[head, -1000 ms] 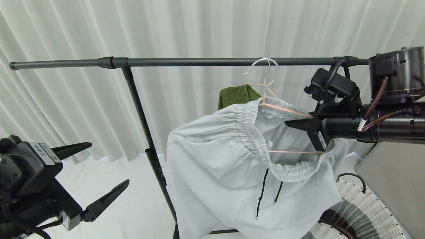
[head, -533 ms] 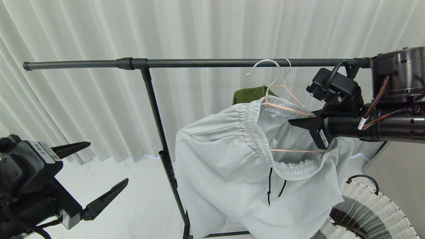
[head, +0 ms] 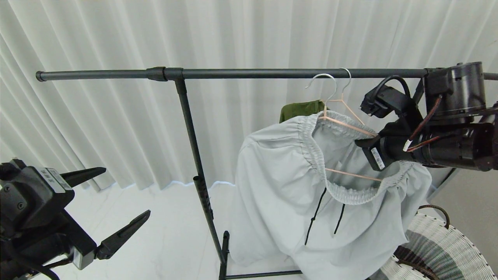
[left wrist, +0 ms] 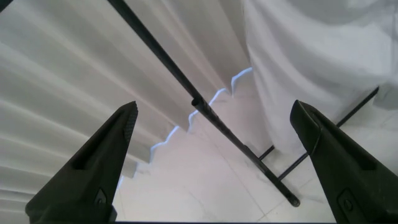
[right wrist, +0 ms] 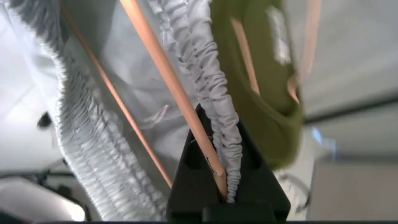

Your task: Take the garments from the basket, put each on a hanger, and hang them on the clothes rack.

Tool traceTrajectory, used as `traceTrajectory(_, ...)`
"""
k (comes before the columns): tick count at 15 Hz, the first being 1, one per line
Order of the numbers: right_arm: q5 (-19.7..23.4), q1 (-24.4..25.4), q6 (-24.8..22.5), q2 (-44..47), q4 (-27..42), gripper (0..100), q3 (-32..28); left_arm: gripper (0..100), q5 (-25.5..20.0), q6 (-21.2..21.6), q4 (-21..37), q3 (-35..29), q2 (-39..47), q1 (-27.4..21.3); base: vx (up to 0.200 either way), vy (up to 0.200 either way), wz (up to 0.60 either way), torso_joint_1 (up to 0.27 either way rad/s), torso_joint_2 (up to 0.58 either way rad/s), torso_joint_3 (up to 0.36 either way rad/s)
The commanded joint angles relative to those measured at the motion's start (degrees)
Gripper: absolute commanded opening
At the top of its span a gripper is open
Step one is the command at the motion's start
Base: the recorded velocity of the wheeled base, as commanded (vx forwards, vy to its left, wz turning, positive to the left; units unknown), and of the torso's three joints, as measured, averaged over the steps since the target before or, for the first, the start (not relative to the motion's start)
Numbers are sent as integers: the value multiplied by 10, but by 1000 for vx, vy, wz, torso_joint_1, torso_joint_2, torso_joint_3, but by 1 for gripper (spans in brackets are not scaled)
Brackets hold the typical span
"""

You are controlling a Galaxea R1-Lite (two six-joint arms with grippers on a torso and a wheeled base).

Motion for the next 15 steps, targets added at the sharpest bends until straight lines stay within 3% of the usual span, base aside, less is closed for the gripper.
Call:
traceTrajectory(1, -19, 1, 27, 26, -1, 0, -16, 100, 0, 0, 0, -1, 0, 0, 0, 0, 0, 0, 0, 0)
traceTrajectory(6, -78, 2, 105, 98, 14, 0, -131, 100, 1, 1, 0, -1, 0, 0, 0, 0, 0, 0, 0, 0)
traceTrajectory(15, -109, -17, 108, 221, 30, 0, -266, 100, 1, 6, 0, -4, 0, 0, 0, 0, 0, 0, 0, 0)
